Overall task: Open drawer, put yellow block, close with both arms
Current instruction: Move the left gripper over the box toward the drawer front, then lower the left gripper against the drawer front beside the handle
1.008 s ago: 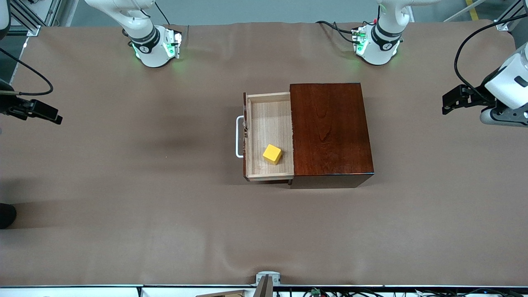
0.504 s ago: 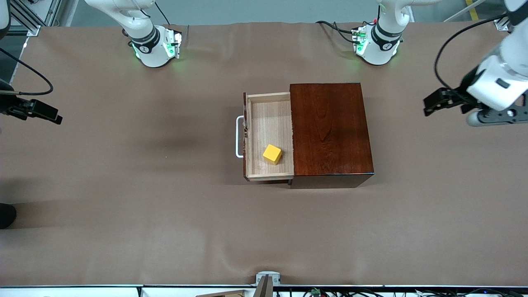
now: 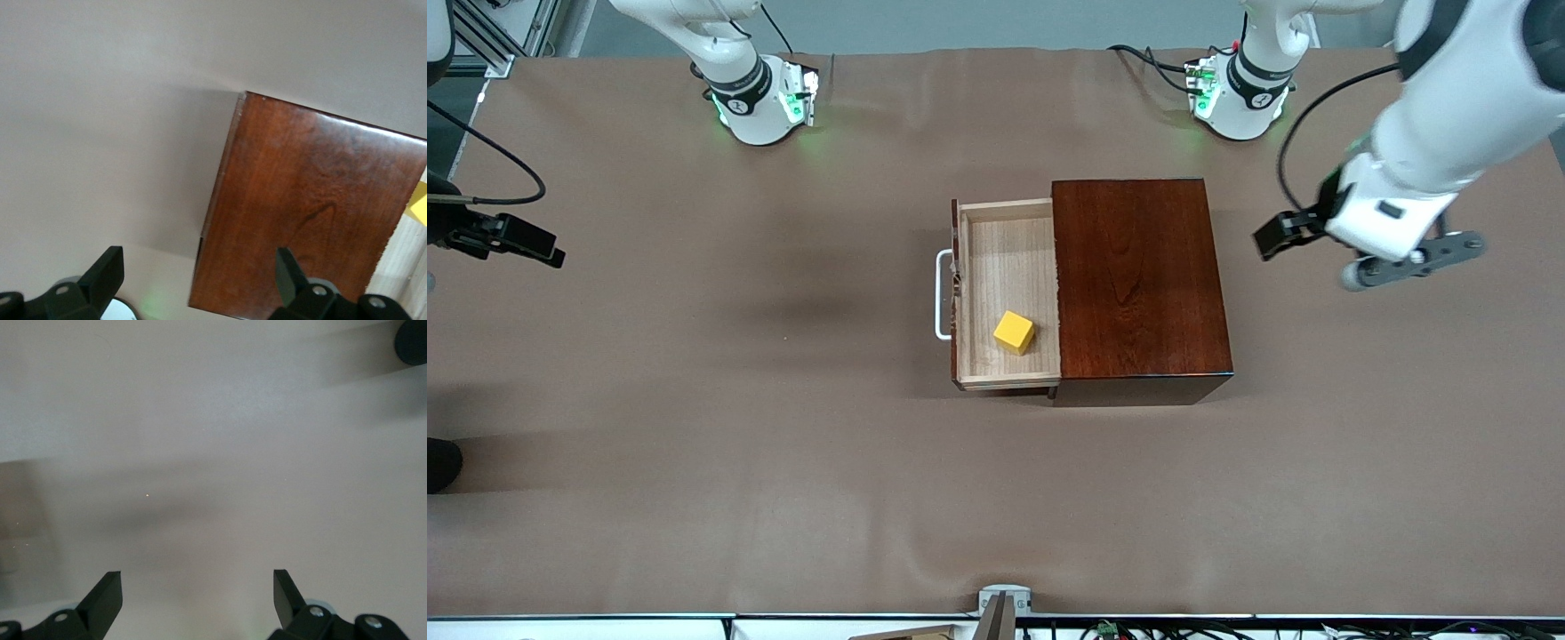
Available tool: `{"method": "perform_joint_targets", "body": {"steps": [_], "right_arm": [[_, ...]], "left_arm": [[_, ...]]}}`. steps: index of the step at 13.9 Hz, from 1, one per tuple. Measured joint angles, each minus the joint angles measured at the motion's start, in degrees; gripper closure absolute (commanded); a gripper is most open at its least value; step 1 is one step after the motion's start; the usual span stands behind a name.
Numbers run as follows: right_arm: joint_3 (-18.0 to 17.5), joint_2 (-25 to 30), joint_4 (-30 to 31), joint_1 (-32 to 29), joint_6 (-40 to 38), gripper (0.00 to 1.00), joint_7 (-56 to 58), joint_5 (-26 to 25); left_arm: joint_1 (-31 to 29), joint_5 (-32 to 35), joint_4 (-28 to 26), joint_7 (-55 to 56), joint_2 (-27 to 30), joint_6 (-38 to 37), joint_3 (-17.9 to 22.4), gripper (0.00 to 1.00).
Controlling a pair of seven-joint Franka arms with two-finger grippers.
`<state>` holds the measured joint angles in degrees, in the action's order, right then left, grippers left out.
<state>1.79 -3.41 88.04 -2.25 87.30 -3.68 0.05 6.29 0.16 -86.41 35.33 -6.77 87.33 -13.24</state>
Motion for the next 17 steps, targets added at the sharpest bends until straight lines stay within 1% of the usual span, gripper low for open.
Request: {"method": "perform_joint_targets", "body": {"steps": [4,8,10,13,17], "right_arm": [[-0.02,0.02,-0.08,0.00,0.00,0.00,0.00,0.00],[-0.12,0.04,-0.13,0.02,-0.02,0.00,0.00,0.00],[-0.15,0.04,-0.15,0.02,-0.03,0.00,0.00,0.00],[-0.19,0.05,-0.18,0.02,-0.03,0.00,0.00,0.00],[-0.23,0.05,-0.19,0.02,-0.04,0.00,0.00,0.00]], "left_arm": [[6.38,-0.01,0.38,10.22,-2.55,0.21,-0.15,0.00],[14.33,-0.01,4.19,25.44,-8.08,2.62,-0.17,0.00],[18.24,-0.01,6.28,34.60,-11.59,6.24,-0.08,0.00],[23.18,-0.01,7.36,47.75,-15.86,13.99,0.08,0.00],[26.61,0.01,8.11,64.28,-19.29,23.61,0.16,0.00]]}}
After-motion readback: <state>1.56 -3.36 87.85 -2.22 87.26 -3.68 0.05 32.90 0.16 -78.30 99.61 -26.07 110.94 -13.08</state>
